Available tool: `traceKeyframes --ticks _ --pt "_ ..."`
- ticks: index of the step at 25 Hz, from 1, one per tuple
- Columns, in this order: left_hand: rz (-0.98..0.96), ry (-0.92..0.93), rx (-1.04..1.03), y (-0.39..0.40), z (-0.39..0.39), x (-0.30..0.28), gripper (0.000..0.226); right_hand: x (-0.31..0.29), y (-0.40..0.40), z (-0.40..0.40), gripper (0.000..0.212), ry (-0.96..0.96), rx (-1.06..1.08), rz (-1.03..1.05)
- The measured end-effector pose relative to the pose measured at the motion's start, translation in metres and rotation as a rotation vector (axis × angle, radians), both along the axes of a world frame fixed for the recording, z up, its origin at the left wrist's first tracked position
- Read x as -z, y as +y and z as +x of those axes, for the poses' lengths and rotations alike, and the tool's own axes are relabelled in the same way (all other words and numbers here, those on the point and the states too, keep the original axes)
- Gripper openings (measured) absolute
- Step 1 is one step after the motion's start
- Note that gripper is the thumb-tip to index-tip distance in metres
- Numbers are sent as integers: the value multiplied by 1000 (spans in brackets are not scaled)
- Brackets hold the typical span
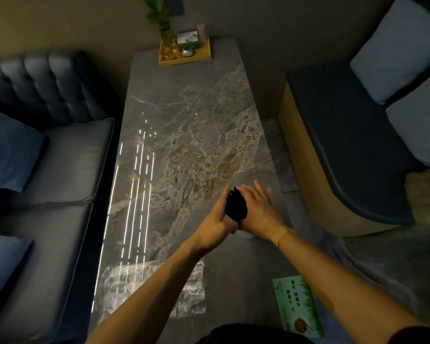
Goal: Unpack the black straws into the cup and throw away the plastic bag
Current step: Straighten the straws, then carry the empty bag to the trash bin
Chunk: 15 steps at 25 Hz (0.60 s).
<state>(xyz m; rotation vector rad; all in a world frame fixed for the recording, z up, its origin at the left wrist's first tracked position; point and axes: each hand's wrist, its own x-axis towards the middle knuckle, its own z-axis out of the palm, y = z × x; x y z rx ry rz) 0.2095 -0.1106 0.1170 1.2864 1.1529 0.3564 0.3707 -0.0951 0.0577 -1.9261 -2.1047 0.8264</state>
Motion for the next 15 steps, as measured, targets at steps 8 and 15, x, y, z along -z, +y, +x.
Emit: traceKeyframes --ticks 8,15 --pt "-10 -20 -9 -2 6 1 101 -5 -10 -11 71 -30 9 158" --pt "-22 8 -72 -4 -6 18 94 -4 -10 -13 76 -92 2 130"
